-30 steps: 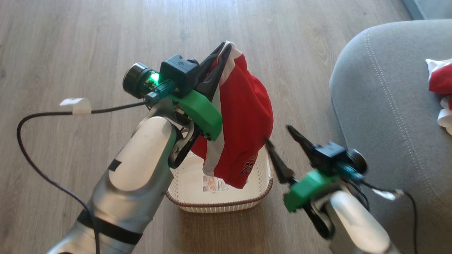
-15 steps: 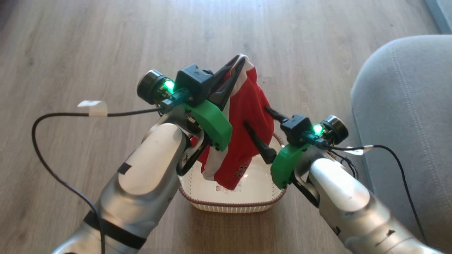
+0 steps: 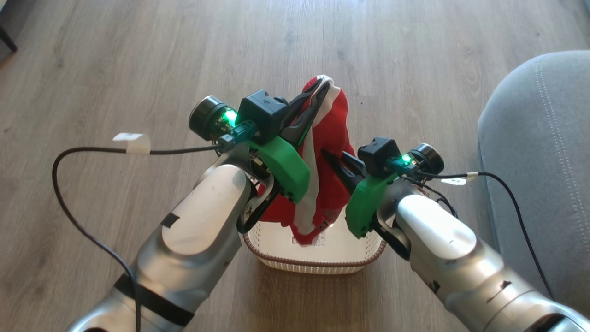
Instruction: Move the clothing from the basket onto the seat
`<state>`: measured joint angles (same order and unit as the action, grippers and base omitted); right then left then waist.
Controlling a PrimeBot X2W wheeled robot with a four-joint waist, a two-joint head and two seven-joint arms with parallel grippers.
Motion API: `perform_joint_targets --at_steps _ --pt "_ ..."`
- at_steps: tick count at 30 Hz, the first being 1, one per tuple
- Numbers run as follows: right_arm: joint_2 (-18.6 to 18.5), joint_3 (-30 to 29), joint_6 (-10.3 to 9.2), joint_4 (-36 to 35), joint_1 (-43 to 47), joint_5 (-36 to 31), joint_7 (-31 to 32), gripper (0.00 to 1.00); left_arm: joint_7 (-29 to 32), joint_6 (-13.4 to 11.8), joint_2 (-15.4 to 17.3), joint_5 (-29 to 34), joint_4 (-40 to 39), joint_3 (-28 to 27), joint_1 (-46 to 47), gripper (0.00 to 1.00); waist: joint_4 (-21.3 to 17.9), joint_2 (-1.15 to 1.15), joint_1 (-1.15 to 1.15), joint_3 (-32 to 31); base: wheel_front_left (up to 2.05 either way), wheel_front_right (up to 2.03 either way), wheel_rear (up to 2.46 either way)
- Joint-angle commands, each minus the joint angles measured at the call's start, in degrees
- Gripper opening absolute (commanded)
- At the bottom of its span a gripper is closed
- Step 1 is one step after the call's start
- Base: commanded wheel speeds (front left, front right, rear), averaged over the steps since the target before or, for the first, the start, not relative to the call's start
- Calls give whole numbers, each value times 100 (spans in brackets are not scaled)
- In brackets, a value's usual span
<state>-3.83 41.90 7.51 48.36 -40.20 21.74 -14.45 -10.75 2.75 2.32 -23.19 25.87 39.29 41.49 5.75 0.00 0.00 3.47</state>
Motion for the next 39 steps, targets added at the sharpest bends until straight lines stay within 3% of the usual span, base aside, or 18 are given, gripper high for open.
perform_joint_targets --at_steps 1,2,3,10,18,27,39 --pt "94 -69 -2 -236 -154 23 -53 0 -78 -46 64 -18 -119 -157 378 31 -32 0 0 23 0 0 0" --pt "94 -121 -2 -286 -157 -23 -53 0 -99 -43 78 -1 -108 -146 387 91 -56 0 0 34 0 0 0" --pt "94 -182 -2 -333 -148 -80 -54 0 -108 -39 94 13 -87 -131 389 100 -84 0 0 44 0 0 0" --pt "95 -668 -2 -667 17 -373 -54 0 -124 36 133 -67 44 -91 345 100 -308 0 0 87 0 0 0" --pt "87 -1336 -2 -1276 359 -716 -54 0 -202 189 227 -141 281 33 217 100 -835 0 0 153 0 0 0" --pt "47 -1922 -2 -1978 735 -924 -54 0 -366 310 326 -219 505 137 -123 100 -1791 0 0 175 0 0 0" --pt "-29 -2403 -2 -2710 1187 -994 -54 0 -423 394 536 -173 242 -183 -732 100 -3160 0 0 159 0 0 0"
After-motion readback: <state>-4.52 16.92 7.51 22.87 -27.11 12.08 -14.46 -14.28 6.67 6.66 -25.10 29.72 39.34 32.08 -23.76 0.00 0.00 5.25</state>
